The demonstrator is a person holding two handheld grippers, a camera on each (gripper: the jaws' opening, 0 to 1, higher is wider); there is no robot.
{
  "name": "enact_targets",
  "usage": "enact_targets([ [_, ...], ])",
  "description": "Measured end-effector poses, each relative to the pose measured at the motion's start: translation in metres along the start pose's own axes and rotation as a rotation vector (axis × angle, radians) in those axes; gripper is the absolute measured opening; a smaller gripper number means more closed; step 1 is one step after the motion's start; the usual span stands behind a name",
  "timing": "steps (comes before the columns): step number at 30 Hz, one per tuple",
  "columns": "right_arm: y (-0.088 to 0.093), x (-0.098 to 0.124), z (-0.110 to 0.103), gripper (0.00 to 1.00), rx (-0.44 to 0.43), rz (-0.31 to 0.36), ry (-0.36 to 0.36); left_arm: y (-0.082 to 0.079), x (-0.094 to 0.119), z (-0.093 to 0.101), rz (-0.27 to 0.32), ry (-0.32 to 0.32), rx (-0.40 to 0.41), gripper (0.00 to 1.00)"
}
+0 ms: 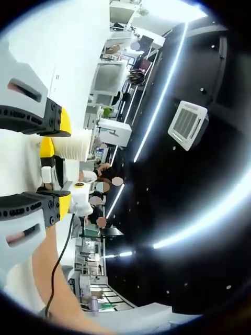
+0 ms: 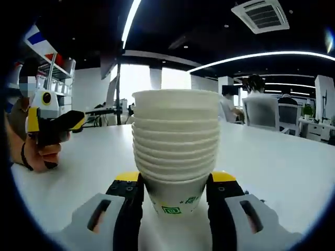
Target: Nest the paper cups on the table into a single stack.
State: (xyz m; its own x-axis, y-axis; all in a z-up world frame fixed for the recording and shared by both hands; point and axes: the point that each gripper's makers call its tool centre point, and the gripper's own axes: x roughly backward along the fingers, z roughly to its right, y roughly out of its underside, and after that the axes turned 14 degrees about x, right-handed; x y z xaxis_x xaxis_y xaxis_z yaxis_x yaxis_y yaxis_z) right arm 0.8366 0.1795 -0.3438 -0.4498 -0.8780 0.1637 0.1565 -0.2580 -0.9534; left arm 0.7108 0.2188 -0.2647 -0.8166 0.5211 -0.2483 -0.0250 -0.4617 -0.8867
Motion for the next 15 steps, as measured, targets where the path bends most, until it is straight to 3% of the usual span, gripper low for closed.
enact_targets([
  [2,0.001,0.005,0.002,0.64,-0.022,-0.009,0.008,-0.001,0.001,0.000,0.004,-0.004,-0.003,0.44],
  [5,-0.004,0.023,-0.004,0.64,-0.010,-0.012,0.026,-0.001,0.000,-0.001,0.004,-0.013,-0.016,0.46],
  [7,-0.009,0.044,-0.007,0.64,-0.002,-0.005,0.045,-0.001,0.000,0.000,0.004,-0.023,-0.045,0.47],
  [11,-0.028,0.102,-0.030,0.64,0.006,0.040,0.088,-0.004,0.001,0.013,-0.002,-0.006,-0.209,0.48],
  [13,-0.038,0.130,-0.044,0.65,0.006,0.057,0.105,0.001,0.001,0.026,-0.011,-0.001,-0.212,0.51],
  [15,-0.041,0.140,-0.047,0.66,0.008,0.063,0.115,0.002,0.000,0.028,-0.018,0.002,-0.209,0.54],
])
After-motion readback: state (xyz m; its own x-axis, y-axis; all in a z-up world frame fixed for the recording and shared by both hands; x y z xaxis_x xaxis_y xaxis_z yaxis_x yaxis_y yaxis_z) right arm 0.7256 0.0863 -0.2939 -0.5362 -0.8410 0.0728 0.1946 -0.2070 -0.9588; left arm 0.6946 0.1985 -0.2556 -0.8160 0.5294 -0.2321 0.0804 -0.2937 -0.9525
